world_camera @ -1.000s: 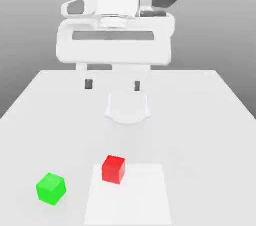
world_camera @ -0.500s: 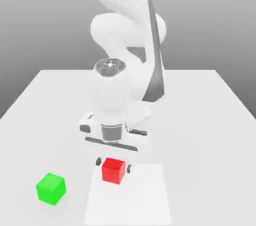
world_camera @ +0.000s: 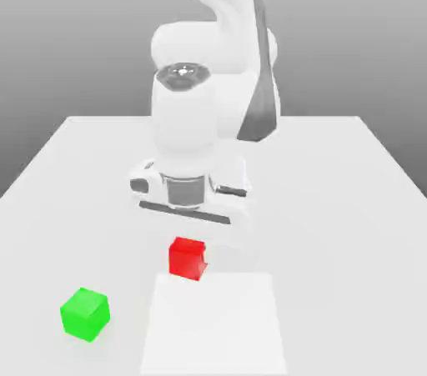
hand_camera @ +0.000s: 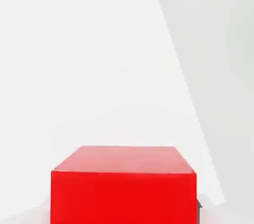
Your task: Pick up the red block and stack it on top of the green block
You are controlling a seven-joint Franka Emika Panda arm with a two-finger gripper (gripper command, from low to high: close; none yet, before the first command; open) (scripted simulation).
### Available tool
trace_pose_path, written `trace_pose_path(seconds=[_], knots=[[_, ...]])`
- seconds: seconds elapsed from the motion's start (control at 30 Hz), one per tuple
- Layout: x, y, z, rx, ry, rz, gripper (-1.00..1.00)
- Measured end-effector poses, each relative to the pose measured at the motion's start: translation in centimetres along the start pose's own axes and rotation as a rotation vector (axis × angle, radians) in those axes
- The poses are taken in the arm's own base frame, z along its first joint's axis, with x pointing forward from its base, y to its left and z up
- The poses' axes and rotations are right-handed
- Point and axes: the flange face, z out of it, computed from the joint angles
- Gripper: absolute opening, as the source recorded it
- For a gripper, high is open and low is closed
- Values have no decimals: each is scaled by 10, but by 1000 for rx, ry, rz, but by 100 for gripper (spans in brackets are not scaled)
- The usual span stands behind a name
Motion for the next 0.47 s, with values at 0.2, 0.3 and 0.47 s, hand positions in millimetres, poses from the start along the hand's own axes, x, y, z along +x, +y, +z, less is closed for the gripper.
trace_pose_path(seconds=[0.2, 0.3, 0.47], knots=[[112, 13, -23, -1, 2, 170, -100], [121, 9, 3, -1, 4, 169, -100], [121, 10, 34, -2, 4, 169, 100]])
